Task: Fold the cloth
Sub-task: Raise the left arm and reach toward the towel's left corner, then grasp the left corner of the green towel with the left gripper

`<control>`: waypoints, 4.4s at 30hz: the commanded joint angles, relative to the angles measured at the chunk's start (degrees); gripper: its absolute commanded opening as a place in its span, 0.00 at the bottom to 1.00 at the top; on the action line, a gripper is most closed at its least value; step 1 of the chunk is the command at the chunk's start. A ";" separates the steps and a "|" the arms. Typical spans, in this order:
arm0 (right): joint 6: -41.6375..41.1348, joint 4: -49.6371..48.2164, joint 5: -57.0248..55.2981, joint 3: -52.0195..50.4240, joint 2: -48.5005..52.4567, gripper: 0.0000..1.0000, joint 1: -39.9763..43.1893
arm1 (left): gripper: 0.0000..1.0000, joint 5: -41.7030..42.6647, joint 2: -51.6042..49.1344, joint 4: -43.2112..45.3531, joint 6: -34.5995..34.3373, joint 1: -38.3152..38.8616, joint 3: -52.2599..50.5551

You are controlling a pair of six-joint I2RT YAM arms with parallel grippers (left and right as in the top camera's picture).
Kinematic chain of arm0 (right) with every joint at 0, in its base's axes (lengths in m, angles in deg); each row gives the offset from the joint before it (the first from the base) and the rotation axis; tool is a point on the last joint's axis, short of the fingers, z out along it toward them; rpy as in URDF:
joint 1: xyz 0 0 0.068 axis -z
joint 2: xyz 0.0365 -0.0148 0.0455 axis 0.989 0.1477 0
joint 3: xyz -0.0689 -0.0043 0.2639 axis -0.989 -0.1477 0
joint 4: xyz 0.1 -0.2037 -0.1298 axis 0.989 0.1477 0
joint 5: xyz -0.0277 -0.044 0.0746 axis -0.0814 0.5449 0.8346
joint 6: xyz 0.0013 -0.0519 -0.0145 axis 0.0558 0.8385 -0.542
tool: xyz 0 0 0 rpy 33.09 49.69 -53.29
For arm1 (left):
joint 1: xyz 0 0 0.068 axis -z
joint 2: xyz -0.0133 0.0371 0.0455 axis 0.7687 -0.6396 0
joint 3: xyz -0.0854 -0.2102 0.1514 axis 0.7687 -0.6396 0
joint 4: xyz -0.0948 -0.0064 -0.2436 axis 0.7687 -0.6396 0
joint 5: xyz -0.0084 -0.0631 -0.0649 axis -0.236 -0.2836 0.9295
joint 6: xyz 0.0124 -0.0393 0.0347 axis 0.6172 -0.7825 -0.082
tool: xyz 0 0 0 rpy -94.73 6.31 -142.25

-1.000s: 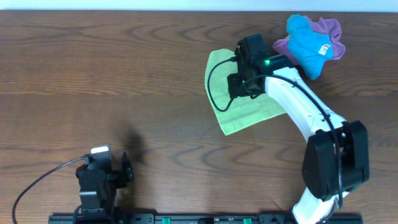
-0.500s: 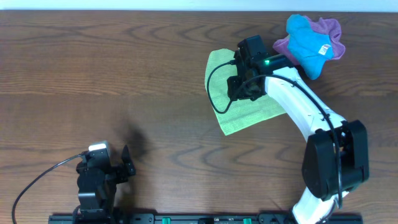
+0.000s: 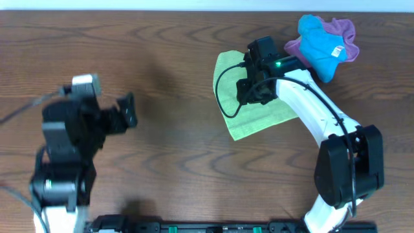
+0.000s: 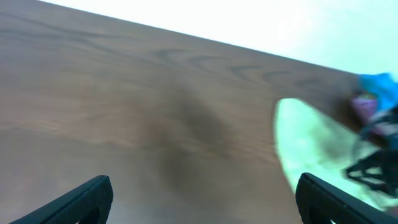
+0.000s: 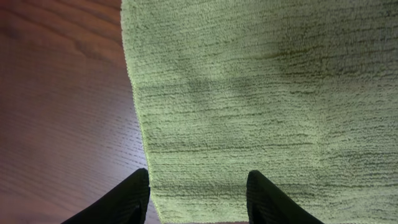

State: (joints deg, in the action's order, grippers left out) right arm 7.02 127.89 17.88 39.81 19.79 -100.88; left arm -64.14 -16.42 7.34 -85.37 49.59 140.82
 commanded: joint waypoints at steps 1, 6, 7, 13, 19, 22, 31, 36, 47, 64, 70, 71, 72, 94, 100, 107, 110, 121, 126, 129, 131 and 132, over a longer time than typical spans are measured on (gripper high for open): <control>-0.20 0.26 0.20 0.90 0.68 0.51 0.28 | 0.95 11.41 -6.10 5.51 -3.17 -0.09 2.21; -0.20 2.49 0.20 0.90 0.68 0.49 0.28 | 0.95 20.79 -21.94 26.29 -15.96 -0.09 2.69; -0.22 3.13 0.20 0.90 0.68 0.49 0.28 | 0.95 23.12 -26.60 29.16 -18.88 -0.04 3.58; -0.94 4.26 0.15 0.90 0.68 0.46 0.39 | 0.95 35.58 -55.04 31.39 -26.67 3.32 20.63; -3.76 4.26 0.20 0.92 0.57 0.43 1.79 | 0.95 35.93 -65.07 32.30 -26.67 9.64 32.59; -5.22 4.22 1.29 0.92 -0.26 0.42 3.82 | 0.95 34.14 -66.18 32.50 -26.64 12.98 32.96; -5.40 3.48 2.32 0.92 -4.13 0.50 6.84 | 0.95 20.35 -69.26 30.73 -34.45 17.51 32.98; -5.64 3.96 2.29 0.92 -5.64 0.51 7.10 | 0.95 20.46 -73.31 30.73 -41.46 17.68 32.96; -6.05 3.85 1.88 0.92 -11.58 0.52 8.98 | 0.95 21.22 -77.31 30.91 -43.60 19.80 32.98; -6.03 4.13 2.14 0.92 -12.41 0.51 9.03 | 0.95 19.63 -78.66 29.90 -41.13 22.58 33.00; -6.03 4.26 2.14 0.92 -12.41 0.51 9.03 | 0.96 19.41 -78.66 29.83 -38.38 22.32 33.88; -6.01 4.26 2.12 0.92 -12.41 0.51 9.03 | 0.95 19.61 -78.66 29.59 -37.86 22.32 33.88; -6.01 4.26 2.12 0.92 -12.41 0.51 9.03 | 0.95 19.78 -78.66 29.18 -37.09 22.34 33.88; -6.03 3.21 2.14 0.92 -12.41 0.51 9.03 | 0.96 19.74 -78.64 25.59 -30.53 21.29 33.94; -6.03 3.17 2.14 0.92 -12.41 0.51 9.03 | 0.95 16.74 -78.66 24.87 -30.56 23.85 33.94; -6.03 3.21 2.14 0.92 -12.41 0.51 9.03 | 0.54 13.33 -78.66 23.98 -31.98 24.22 33.92; -6.03 3.23 2.14 0.92 -12.41 0.50 9.03 | 0.25 11.50 -78.66 23.12 -33.16 24.33 33.92; -3.98 5.35 0.15 0.85 -12.39 0.50 8.72 | 0.06 12.07 -78.66 13.77 -23.23 17.03 33.92; -3.82 6.25 -1.77 0.81 -12.26 0.50 7.93 | 0.06 14.25 -78.64 12.72 -20.33 11.19 33.94; -3.85 6.45 -1.77 0.76 -11.69 0.50 7.10 | 0.05 15.28 -78.64 12.68 -18.64 7.89 33.94; -3.85 6.45 -1.77 0.63 -10.88 0.50 6.21 | 0.06 15.69 -78.64 12.66 -18.25 5.70 33.94; -3.89 6.38 -1.77 0.44 -10.29 0.50 5.64 | 0.06 16.06 -78.64 12.68 -18.05 4.63 33.94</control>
State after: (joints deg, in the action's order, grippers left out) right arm 2.28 134.09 16.72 39.97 8.32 -93.63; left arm -49.43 -94.14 20.34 -106.09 56.72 173.84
